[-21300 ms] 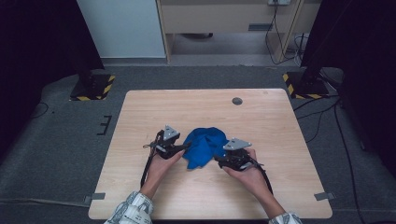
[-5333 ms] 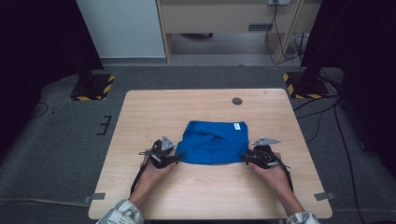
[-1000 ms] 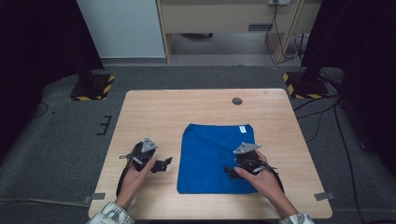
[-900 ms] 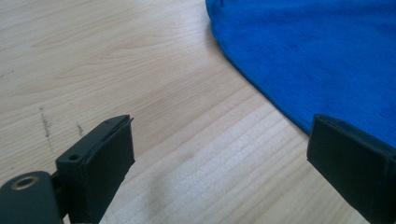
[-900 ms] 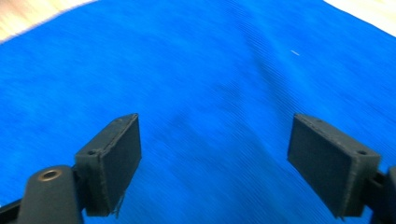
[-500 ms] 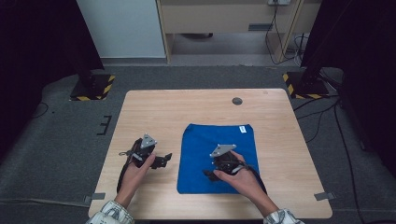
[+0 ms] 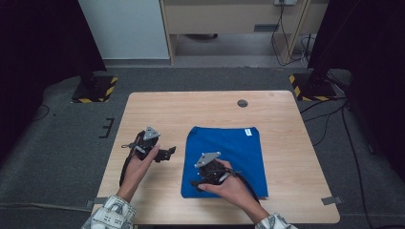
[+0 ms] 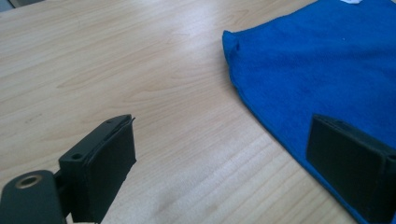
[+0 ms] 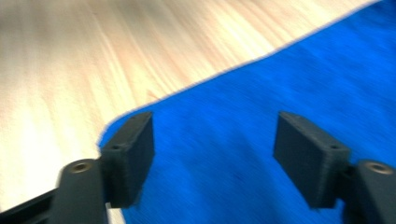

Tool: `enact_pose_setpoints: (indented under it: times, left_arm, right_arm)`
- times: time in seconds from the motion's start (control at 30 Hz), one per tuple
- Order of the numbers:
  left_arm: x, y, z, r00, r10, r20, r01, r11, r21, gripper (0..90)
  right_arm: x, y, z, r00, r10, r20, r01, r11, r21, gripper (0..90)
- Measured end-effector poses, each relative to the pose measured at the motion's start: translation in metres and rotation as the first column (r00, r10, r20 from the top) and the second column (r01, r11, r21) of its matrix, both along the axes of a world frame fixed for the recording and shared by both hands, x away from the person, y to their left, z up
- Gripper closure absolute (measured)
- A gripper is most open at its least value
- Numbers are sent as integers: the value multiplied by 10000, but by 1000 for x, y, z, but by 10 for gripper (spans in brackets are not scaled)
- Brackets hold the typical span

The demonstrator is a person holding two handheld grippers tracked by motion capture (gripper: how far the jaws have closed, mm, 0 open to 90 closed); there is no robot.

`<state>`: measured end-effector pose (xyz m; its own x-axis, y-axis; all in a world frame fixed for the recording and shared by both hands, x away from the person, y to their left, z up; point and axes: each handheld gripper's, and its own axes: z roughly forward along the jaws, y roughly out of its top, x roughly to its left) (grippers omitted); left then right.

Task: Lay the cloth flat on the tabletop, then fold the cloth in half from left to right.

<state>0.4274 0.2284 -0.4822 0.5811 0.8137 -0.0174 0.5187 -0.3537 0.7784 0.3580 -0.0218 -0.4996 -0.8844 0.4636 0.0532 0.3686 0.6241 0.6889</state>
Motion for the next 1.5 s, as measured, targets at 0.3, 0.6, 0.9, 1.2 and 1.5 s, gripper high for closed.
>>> enact_pose_setpoints:
  times: [0.3, 0.6, 0.9, 1.2, 1.5]
  left_arm:
    - [11, -9, 2, 9996, -244, -154, 248, 9993, 284, 73]
    - [18, -30, 7, 9981, -593, -143, 597, 9980, 228, 75]
    - [28, -40, 9, 9983, -587, -18, 587, 9973, 431, 81]
    - [49, -50, 7, 9967, -787, -215, 790, 9968, 117, 102]
    - [77, -58, -9, 9972, -584, -475, 581, 9983, -85, 267]
  right_arm:
    - [-20, 23, -1, 9969, 729, 283, -723, 9971, -234, 484]
    - [-29, 26, -2, 9942, 981, 450, -973, 9951, -193, 733]
    - [-35, 37, -18, 9974, 722, 75, -720, 9968, -334, 515]
    - [-36, 34, -24, 9963, 533, 668, -505, 9978, -425, 857]
    - [-45, 40, -23, 9976, 562, 410, -559, 9984, -86, 846]
